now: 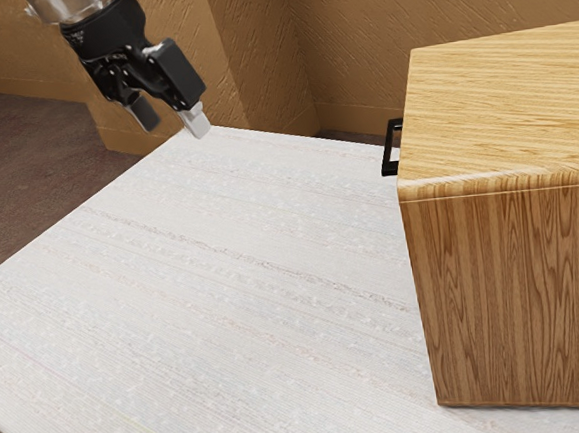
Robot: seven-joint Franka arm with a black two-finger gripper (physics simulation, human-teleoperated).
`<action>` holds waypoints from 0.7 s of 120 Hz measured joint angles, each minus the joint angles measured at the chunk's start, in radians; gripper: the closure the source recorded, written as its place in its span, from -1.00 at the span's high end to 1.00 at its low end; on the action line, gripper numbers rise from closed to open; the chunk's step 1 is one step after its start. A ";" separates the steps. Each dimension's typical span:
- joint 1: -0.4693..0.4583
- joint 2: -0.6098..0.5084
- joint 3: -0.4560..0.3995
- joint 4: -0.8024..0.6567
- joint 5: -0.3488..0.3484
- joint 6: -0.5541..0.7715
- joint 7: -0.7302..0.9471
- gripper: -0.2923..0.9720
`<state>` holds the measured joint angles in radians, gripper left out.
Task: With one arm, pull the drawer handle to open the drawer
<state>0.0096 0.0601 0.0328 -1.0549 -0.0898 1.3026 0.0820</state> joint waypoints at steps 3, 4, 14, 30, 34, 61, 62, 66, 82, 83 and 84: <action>-0.008 0.001 -0.003 0.000 0.003 0.002 0.000 0.54; -0.009 0.001 -0.003 0.000 0.003 0.002 0.000 0.54; -0.007 0.006 -0.004 -0.001 0.009 0.007 0.001 0.54; 0.033 0.041 -0.004 -0.004 0.037 0.021 0.003 0.54; 0.034 0.053 -0.008 -0.004 0.060 0.025 0.003 0.54; -0.057 0.067 -0.017 0.001 0.192 0.041 -0.034 0.54; -0.055 0.067 -0.017 0.000 0.191 0.039 -0.039 0.54; -0.051 0.068 -0.013 -0.001 0.174 0.034 -0.058 0.54; -0.028 0.086 0.006 0.004 0.086 0.030 -0.131 0.54; -0.024 0.090 0.006 0.003 0.075 0.036 -0.133 0.54; -0.020 0.094 0.007 0.002 0.064 0.042 -0.134 0.54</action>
<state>-0.0100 0.1541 0.0396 -1.0526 -0.0263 1.3442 -0.0523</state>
